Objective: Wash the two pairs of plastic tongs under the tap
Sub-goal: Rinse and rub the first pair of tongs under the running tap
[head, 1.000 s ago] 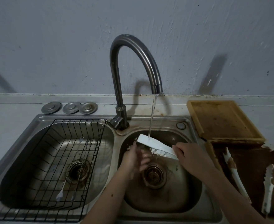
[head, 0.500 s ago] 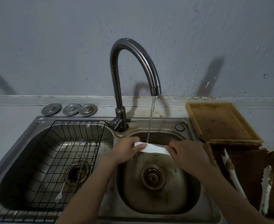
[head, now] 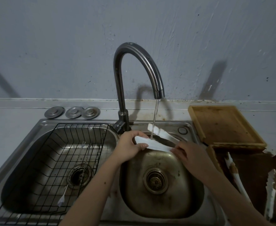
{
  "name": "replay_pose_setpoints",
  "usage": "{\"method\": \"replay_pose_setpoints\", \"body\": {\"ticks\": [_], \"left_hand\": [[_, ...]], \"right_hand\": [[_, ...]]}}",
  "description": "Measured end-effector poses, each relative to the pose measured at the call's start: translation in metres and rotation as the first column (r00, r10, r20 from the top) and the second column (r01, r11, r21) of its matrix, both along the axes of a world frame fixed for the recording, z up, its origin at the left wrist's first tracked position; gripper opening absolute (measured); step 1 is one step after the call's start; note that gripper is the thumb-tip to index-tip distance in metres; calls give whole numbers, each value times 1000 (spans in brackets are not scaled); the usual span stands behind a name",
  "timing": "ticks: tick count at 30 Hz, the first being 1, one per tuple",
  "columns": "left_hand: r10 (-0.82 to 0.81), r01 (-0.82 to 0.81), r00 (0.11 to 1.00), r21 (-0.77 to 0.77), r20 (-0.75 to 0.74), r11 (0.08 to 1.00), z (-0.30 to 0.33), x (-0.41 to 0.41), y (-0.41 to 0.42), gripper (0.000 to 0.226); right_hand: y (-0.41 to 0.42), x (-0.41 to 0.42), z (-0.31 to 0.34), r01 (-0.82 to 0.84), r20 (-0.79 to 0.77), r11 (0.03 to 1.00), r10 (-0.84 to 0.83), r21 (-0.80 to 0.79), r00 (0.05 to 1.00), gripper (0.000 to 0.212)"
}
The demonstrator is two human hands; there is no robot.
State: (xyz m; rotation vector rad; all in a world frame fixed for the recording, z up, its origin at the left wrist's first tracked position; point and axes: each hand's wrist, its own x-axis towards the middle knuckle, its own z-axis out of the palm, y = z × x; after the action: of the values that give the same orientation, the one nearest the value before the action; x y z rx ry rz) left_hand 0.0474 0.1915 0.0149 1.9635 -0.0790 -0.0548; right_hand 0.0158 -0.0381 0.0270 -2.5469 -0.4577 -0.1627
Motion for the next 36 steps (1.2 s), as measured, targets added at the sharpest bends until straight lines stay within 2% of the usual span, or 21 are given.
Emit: {"method": "replay_pose_setpoints", "body": {"ticks": [2, 3, 5, 7, 8, 9, 11, 14, 17, 20, 23, 26, 29, 32, 34, 36], "left_hand": [[-27, 24, 998, 53, 59, 998, 1, -1, 3, 39], [-46, 38, 994, 83, 96, 996, 1, -1, 3, 40], [-90, 65, 980, 137, 179, 988, 0, -2, 0, 43], [-123, 81, 962, 176, 243, 981, -1, -3, -4, 45], [-137, 91, 955, 179, 264, 980, -2, -3, -6, 47], [-151, 103, 947, 174, 284, 979, -4, -3, -8, 48], [-176, 123, 928, 176, 328, 977, -5, -5, -11, 42], [-185, 128, 916, 177, 355, 976, -9, -5, -9, 26], [-132, 109, 956, 101, 262, 989, -12, -6, -7, 21], [-56, 63, 997, -154, 48, 986, -15, -7, -16, 38], [90, -101, 995, -300, -52, 948, -16, -3, -25, 34], [270, -303, 953, -438, -136, 846, -12, 0, -31, 43], [348, -359, 931, -448, -110, 819, -10, -2, -35, 54], [370, -391, 920, -366, -128, 844, -11, -2, -33, 68], [300, -368, 925, -355, -231, 860, -11, -4, -34, 59], [224, -329, 916, -307, -333, 893, -11, -8, -37, 37]], "right_hand": [[-7, 1, -5, 29, 43, 996, -33, 87, 999, 6], [-10, 3, -8, 76, 79, 992, -84, 105, 993, 6], [-14, 8, -15, 199, 80, 976, -207, 90, 975, 28], [-14, 13, -17, 269, -91, 961, -263, 62, 961, 49], [-13, 16, -18, 268, -212, 961, -248, 71, 945, 52], [-12, 19, -21, 255, -326, 962, -210, 101, 922, 47], [-10, 22, -27, 263, -488, 956, -170, 128, 856, 23], [-13, 23, -37, 380, -500, 908, -249, 178, 829, 23], [-17, 25, -40, 461, -435, 841, -315, 285, 843, 14], [-18, 27, -41, 528, -419, 802, -392, 279, 819, 6], [-17, 26, -41, 526, -364, 793, -412, 308, 835, 9], [-15, 25, -38, 490, -333, 815, -390, 309, 858, 7], [-13, 25, -36, 478, -303, 828, -394, 292, 868, 5], [-15, 24, -34, 485, -324, 814, -388, 320, 863, 5], [-18, 23, -33, 500, -331, 811, -402, 303, 854, 7], [-21, 22, -30, 533, -338, 801, -438, 274, 833, 8]]}}
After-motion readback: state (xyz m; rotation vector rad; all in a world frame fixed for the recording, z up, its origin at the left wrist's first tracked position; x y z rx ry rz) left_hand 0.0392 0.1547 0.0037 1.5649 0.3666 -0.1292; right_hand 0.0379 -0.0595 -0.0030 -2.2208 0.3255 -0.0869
